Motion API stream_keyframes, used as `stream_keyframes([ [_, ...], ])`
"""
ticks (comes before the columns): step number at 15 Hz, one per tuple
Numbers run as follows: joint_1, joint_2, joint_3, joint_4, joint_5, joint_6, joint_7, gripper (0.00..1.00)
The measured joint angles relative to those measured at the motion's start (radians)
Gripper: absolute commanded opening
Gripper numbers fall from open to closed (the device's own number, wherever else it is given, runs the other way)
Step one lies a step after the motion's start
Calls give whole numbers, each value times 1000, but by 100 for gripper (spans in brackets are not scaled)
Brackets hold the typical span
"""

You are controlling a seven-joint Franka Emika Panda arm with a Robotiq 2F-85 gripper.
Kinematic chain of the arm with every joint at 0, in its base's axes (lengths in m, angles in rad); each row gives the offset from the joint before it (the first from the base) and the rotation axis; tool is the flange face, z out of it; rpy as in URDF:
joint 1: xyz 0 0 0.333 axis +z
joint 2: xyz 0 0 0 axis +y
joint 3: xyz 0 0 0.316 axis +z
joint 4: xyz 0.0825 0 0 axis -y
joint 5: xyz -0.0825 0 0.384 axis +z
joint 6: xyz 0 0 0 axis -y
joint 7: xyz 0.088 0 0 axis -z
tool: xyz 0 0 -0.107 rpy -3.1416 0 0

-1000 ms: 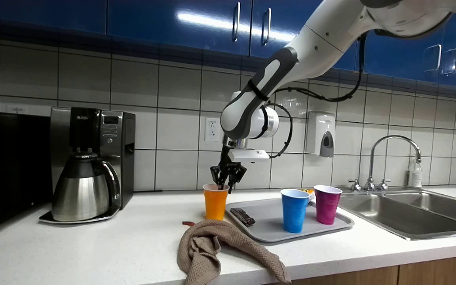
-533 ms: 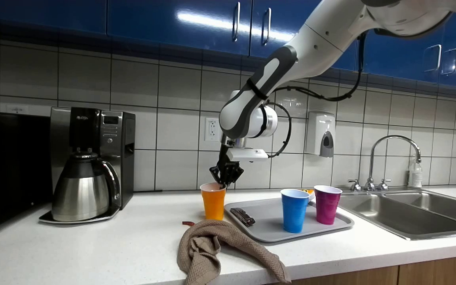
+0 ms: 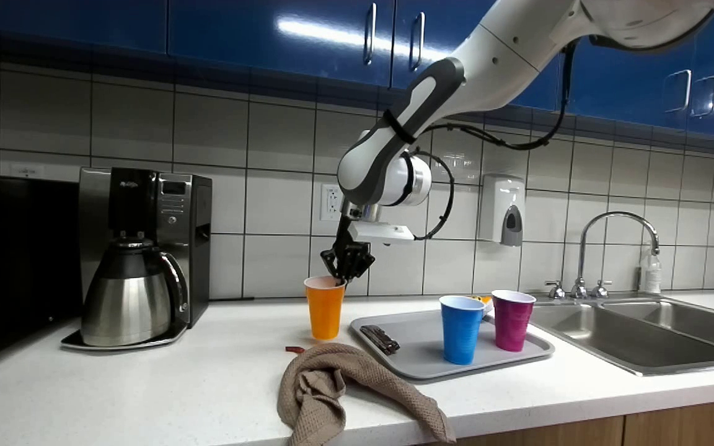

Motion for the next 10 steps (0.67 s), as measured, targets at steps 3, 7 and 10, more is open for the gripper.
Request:
stream_keyframes([
  [3, -6, -31, 0, -1, 5, 3, -3, 1],
  [7, -30, -67, -10, -1, 5, 4, -3, 1],
  [10, -55, -79, -26, -2, 5, 4, -3, 1],
])
